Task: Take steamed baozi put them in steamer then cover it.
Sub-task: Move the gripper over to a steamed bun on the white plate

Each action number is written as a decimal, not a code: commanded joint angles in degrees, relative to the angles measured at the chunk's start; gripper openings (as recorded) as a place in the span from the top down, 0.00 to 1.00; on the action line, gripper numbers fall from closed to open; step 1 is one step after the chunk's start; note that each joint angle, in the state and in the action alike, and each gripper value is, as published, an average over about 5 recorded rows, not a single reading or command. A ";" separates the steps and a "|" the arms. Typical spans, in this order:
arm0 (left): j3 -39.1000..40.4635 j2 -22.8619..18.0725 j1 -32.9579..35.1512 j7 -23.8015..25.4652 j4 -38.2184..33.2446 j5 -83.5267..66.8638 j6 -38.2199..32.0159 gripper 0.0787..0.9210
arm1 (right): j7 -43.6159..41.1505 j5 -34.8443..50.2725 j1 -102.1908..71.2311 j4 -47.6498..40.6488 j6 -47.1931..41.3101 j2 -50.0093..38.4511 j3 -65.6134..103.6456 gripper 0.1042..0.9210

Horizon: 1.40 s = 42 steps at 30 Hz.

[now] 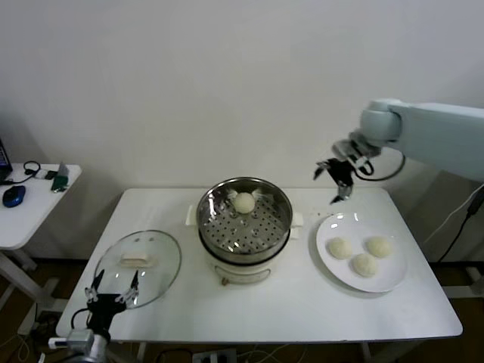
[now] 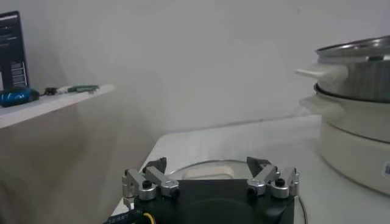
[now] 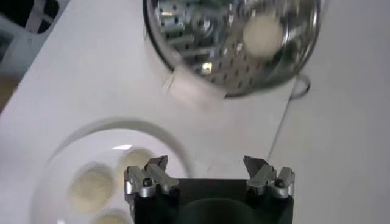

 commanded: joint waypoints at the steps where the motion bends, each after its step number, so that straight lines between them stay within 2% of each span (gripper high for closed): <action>1: -0.09 -0.06 -0.11 0.00 0.41 0.06 0.12 0.12 | 3.55 -3.72 -15.10 2.50 -10.43 -10.01 6.21 0.12; 8: -0.40 -0.30 -0.18 -0.01 0.88 0.15 0.15 0.12 | 4.78 -7.80 -26.68 -3.91 -11.24 -5.51 16.76 0.12; 16: -1.01 -0.57 0.05 -0.06 1.20 0.21 0.10 0.12 | 4.22 -11.12 -29.92 -12.16 -10.22 1.23 19.18 0.12; 23: -1.49 -0.68 0.19 -0.13 1.61 0.16 -0.07 0.12 | 4.58 -12.01 -32.86 -16.36 -9.44 4.20 21.42 0.12; 30: -1.59 -0.67 0.02 -0.17 2.08 0.12 -0.12 0.12 | 4.40 -12.38 -33.98 -17.00 -9.19 4.65 22.19 0.12; 33: -1.58 -0.70 -0.06 -0.19 2.12 0.13 -0.08 0.12 | 4.51 -12.46 -33.97 -17.11 -8.97 4.50 22.44 0.14; 38: -1.44 -0.66 -0.26 -0.19 2.08 0.15 0.00 0.12 | 4.51 -11.75 -33.81 -17.30 -8.57 4.58 23.27 0.24; 42: -1.27 -0.64 -0.31 -0.19 2.06 0.19 -0.03 0.12 | 3.98 -10.62 -32.77 -16.63 -8.49 4.36 23.02 0.27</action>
